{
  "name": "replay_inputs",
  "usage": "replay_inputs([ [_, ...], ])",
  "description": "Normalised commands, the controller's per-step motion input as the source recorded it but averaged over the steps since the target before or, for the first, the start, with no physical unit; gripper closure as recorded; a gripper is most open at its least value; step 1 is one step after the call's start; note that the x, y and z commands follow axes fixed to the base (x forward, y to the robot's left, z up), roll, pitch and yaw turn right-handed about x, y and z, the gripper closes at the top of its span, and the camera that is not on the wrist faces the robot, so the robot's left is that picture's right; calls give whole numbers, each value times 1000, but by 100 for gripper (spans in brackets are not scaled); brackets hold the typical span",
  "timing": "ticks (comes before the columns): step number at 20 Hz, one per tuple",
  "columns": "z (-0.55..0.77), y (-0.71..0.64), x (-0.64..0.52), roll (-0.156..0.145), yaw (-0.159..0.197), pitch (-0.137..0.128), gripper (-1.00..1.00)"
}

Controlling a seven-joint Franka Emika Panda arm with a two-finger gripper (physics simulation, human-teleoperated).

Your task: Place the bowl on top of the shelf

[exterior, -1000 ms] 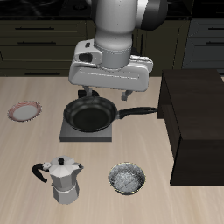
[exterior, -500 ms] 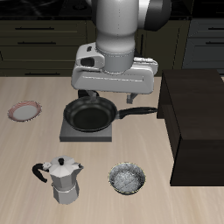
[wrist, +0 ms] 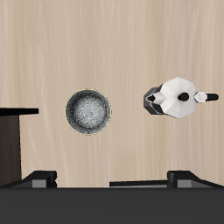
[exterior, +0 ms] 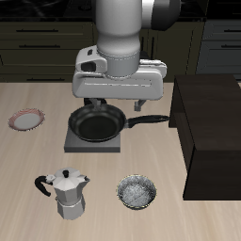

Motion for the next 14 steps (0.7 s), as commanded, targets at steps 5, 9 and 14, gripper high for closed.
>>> replay_inputs([
  [5,75,-86,149,-7,-13,-13,-100],
  [9,51,-67,187,3,5,-10,-100],
  [14,-34,5,98,23,12,3,-100],
])
